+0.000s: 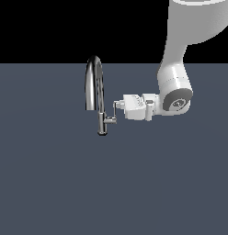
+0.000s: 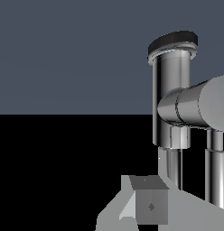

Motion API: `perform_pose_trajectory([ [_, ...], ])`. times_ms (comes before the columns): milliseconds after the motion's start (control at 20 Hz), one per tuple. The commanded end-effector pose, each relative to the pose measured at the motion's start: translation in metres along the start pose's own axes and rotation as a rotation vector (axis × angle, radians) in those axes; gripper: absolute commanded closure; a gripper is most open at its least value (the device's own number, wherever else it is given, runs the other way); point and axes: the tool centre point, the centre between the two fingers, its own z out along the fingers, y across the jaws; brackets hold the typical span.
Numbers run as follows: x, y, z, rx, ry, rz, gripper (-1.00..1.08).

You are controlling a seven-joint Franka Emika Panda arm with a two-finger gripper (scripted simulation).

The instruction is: Turn on the faucet by rotating a designated handle.

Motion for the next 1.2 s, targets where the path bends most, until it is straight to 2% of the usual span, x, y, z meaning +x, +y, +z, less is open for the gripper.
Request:
perform_pose_trajectory([
  [0,0.0,0.0,0.0,0.001,-0.001,0.0,1.08],
  [900,-0.011,0.045,0.0,0.001,-0.001,0.0,1.08],
  [1000,-0.008,0.04,0.004,0.002,0.001,0.0,1.08],
  [1150,-0.003,0.051,0.003,0.002,0.0,0.0,1.08],
])
